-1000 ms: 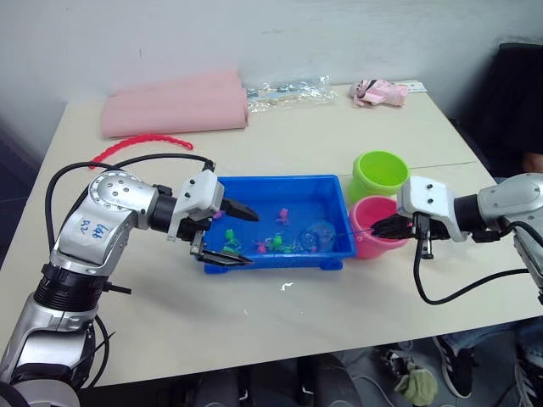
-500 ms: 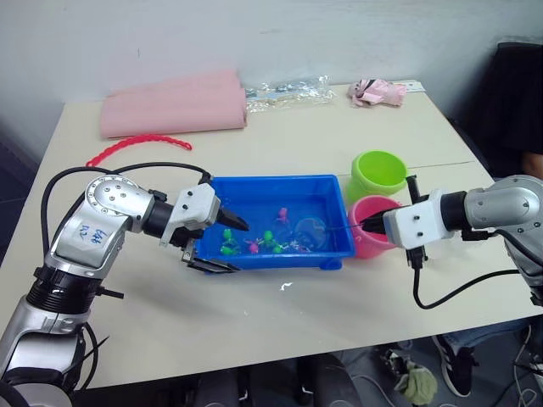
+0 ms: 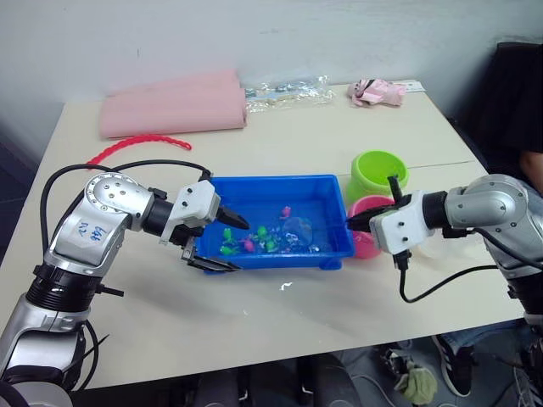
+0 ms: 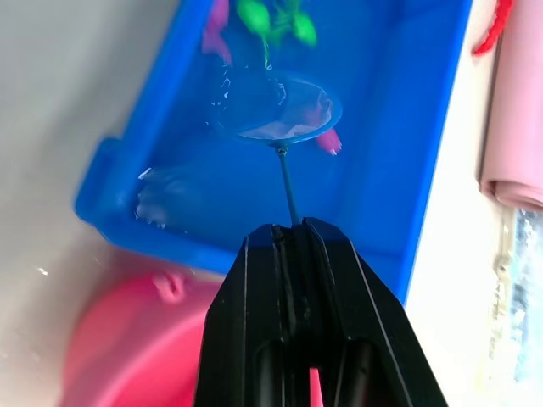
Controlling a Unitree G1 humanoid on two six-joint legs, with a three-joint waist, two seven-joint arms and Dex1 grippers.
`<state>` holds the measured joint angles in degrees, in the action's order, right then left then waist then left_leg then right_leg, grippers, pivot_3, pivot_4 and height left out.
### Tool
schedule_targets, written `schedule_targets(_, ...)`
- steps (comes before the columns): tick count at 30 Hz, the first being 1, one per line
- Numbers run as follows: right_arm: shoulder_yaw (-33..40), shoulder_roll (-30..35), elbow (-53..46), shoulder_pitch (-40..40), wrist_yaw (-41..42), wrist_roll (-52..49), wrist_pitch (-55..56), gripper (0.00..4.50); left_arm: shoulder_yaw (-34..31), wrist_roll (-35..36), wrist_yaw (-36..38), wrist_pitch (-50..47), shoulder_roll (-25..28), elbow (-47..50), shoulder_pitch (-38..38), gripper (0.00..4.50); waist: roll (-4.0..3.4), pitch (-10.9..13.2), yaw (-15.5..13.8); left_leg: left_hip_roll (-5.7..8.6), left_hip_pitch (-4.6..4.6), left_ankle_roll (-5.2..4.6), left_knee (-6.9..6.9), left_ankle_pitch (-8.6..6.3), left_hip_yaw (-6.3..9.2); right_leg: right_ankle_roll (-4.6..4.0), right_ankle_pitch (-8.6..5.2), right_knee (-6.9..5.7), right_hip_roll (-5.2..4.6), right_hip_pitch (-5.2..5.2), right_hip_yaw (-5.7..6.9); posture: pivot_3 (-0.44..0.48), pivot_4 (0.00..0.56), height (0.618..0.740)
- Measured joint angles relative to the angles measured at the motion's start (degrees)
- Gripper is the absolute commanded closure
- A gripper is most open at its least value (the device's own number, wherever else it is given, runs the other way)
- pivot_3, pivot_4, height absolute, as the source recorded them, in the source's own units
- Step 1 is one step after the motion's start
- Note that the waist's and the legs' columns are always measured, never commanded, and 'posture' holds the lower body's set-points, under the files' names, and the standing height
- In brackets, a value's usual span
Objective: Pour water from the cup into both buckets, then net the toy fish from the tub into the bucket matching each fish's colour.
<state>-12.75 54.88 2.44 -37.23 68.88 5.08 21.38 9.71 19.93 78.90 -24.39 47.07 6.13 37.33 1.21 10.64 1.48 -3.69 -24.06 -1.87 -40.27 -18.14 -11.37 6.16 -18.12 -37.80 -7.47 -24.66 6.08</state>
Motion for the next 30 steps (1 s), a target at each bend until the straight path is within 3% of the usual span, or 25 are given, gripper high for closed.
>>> schedule_targets(7,-1.54,-0.81,3.83,-1.37,-1.26,3.58,5.28,4.5,-0.23,0.31,-0.11,-0.56,0.52,0.45,-0.08,0.1,0.0,0.0,0.08,-0.01,0.0,0.0,0.01,0.0,0.0,0.0,0.0,0.0,0.01,0.0,0.0,0.0,0.15,0.738)
schedule_targets(18,-2.52,-4.32,-2.19,3.9,-0.51,-1.89,-3.04,4.5,-0.57,0.51,0.6,-0.61,2.22,0.14,-0.11,0.1,0.0,0.0,-0.02,-0.01,0.01,0.0,-0.01,0.0,0.13,-0.01,0.0,-0.03,0.01,0.01,0.0,0.0,0.15,0.738)
schedule_targets(30,-0.12,-9.34,-7.8,6.57,-2.14,-14.13,-29.69,4.5,-1.99,0.11,3.22,-0.41,6.6,-4.87,-0.16,0.1,0.01,0.0,-0.04,0.03,-0.01,0.0,-0.01,0.0,0.12,-0.01,0.0,-0.01,0.02,0.01,0.02,0.0,0.15,0.738)
